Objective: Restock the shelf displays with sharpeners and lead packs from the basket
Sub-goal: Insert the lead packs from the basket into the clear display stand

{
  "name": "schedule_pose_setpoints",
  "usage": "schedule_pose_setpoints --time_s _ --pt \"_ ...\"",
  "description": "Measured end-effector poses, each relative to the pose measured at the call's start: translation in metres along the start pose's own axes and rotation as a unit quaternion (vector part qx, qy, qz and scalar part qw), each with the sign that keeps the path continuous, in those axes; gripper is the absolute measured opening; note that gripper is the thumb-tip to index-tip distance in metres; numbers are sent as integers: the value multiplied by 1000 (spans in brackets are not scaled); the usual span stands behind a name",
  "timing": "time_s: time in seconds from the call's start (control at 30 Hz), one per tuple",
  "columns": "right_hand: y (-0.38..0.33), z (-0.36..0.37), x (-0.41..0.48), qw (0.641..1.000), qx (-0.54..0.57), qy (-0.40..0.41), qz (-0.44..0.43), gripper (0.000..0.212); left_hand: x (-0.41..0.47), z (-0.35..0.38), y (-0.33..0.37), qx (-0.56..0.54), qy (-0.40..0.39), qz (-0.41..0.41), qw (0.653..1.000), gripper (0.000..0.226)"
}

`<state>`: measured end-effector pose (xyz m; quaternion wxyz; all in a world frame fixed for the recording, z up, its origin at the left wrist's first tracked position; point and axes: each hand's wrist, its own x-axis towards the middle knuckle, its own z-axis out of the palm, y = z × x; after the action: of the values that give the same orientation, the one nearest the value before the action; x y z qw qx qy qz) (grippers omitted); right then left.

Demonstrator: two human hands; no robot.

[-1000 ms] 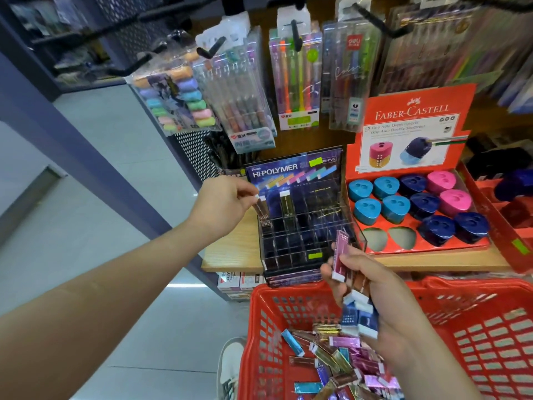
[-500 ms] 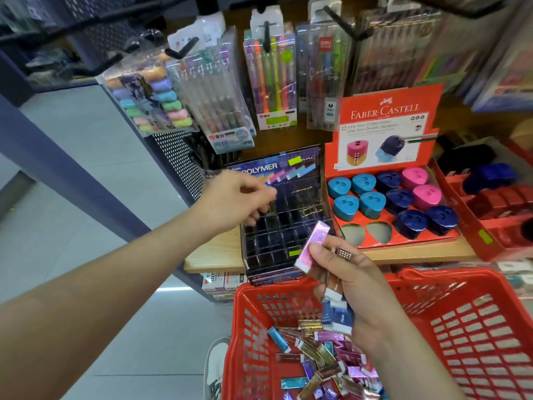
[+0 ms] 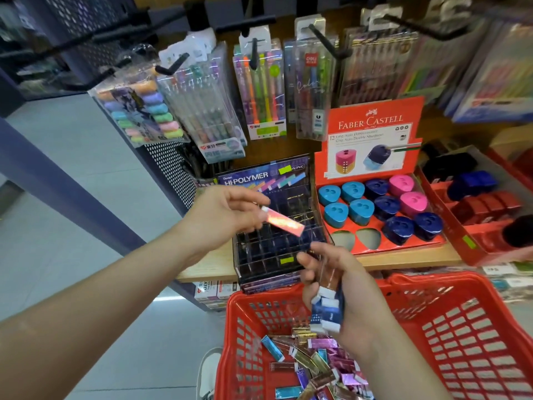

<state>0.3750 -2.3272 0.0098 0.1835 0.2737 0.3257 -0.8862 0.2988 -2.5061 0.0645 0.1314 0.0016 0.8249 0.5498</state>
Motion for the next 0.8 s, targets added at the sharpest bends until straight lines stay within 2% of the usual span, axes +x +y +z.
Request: schedule_pose_setpoints --time_s 0.13,0.27,0.33,0.47,0.63,0.7,0.8 --pt "-4 -6 3 996 85 -36 15 21 17 -16 -2 76 102 25 992 12" --pt "-10 -8 3 997 58 -60 -1 31 31 -24 -3 166 146 58 974 15" --pt "-12 -8 1 997 31 -70 -8 33 34 -25 -5 207 152 68 964 11" --pt "-10 -11 3 999 -1 -40 -8 29 37 -26 -12 265 153 84 948 8" --pt "-7 -17 8 996 70 -57 19 40 45 -21 -17 258 164 98 947 6" --pt "-9 -18 6 994 73 -75 13 46 50 -15 -14 256 161 117 946 7" --pt "-9 -17 3 995 54 -79 7 44 56 -1 -7 304 137 149 931 7"
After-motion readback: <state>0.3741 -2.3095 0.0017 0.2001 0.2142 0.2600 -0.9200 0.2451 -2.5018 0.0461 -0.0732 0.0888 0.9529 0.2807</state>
